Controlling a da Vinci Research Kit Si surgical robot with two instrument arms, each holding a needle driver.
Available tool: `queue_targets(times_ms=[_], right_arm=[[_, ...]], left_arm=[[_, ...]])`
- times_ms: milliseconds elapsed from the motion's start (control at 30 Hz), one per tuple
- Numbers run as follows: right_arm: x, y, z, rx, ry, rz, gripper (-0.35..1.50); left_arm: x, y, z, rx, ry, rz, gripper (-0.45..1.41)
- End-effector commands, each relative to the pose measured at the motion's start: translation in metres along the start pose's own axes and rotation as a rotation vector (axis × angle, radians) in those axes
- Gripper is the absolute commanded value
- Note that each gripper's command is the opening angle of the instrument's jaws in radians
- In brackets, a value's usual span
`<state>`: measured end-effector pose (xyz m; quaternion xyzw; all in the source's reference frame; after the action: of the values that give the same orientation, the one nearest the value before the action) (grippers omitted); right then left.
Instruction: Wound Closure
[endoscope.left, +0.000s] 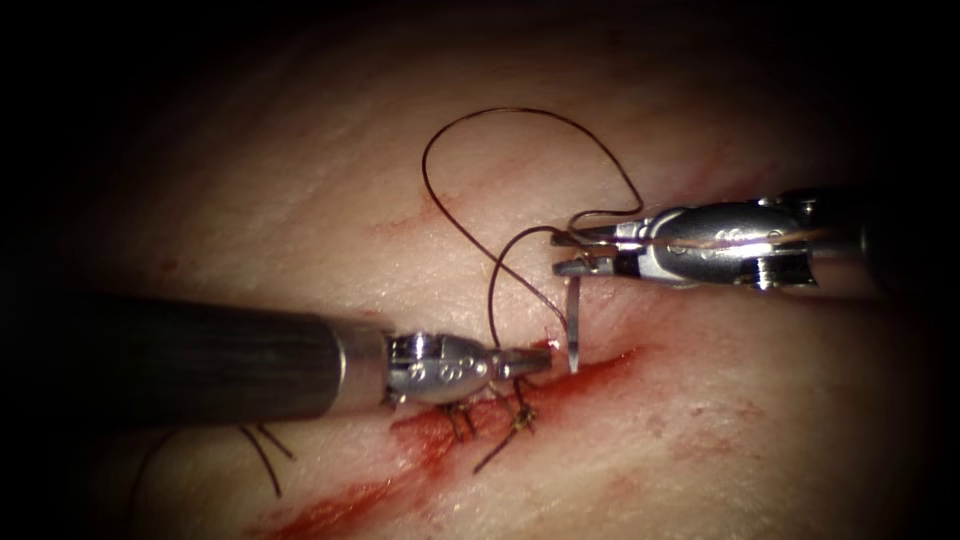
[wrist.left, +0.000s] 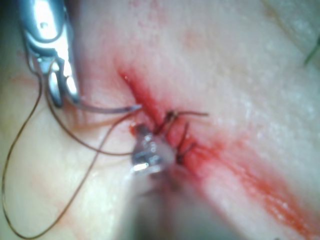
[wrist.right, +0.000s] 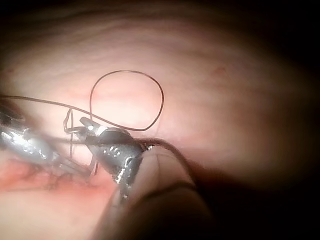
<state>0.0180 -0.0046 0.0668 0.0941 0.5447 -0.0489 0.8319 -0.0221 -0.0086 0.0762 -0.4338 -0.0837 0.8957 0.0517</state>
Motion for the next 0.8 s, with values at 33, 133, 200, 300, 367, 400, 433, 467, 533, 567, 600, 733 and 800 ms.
queue_targets(times_ms=[33, 133, 200, 300, 367, 400, 433, 467, 533, 567, 600, 733, 800], right_arm=[[-0.0003, -0.0003, 0.0008, 0.005, 0.005, 0.005, -0.35], [-0.0003, -0.0006, 0.0011, 0.045, 0.03, 0.054, -0.35], [-0.0002, -0.001, 0.0012, 0.087, 0.022, 0.076, -0.35], [-0.0001, -0.0015, 0.0013, 0.136, 0.02, 0.113, -0.35], [0.0, -0.0018, 0.0012, 0.155, 0.029, 0.142, -0.35], [0.0001, -0.0019, 0.0012, 0.164, 0.03, 0.161, -0.35], [0.0002, -0.0019, 0.0012, 0.171, 0.03, 0.17, -0.35], [0.0003, -0.002, 0.0012, 0.177, 0.032, 0.192, -0.35], [0.0003, -0.0019, 0.0013, 0.181, 0.03, 0.249, -0.35], [0.0004, -0.0018, 0.0013, 0.184, 0.029, 0.283, -0.35], [0.0003, -0.0017, 0.0013, 0.189, 0.029, 0.322, -0.35], [0.0002, -0.0014, 0.0014, 0.201, 0.02, 0.454, -0.35], [0.0, -0.0011, 0.0015, 0.202, 0.011, 0.581, -0.35]], left_arm=[[-0.0002, 0.0003, 0.0008, -0.003, 0.002, -0.002, -0.45], [-0.0001, 0.0002, 0.0006, -0.005, 0.003, -0.003, -0.45], [0.0, 0.0003, 0.0006, -0.005, 0.003, -0.003, -0.45], [0.0001, 0.0005, 0.0005, -0.006, 0.004, -0.004, -0.45], [0.0003, 0.0005, 0.0003, -0.007, 0.004, -0.011, -0.45], [0.0004, 0.0005, 0.0003, -0.007, 0.004, -0.012, -0.45], [0.0005, 0.0005, 0.0002, -0.008, 0.005, -0.013, -0.45], [0.0007, 0.0006, 0.0001, -0.008, 0.005, -0.009, -0.45], [0.001, 0.0006, -0.0001, -0.009, 0.006, -0.011, -0.45], [0.0013, 0.0007, -0.0002, -0.012, 0.004, -0.007, -0.45], [0.0015, 0.0008, -0.0003, -0.013, 0.005, -0.009, -0.45], [0.0027, 0.0014, -0.0011, -0.015, 0.01, -0.005, -0.45], [0.0041, 0.0021, -0.002, -0.014, 0.013, -0.002, -0.45]])
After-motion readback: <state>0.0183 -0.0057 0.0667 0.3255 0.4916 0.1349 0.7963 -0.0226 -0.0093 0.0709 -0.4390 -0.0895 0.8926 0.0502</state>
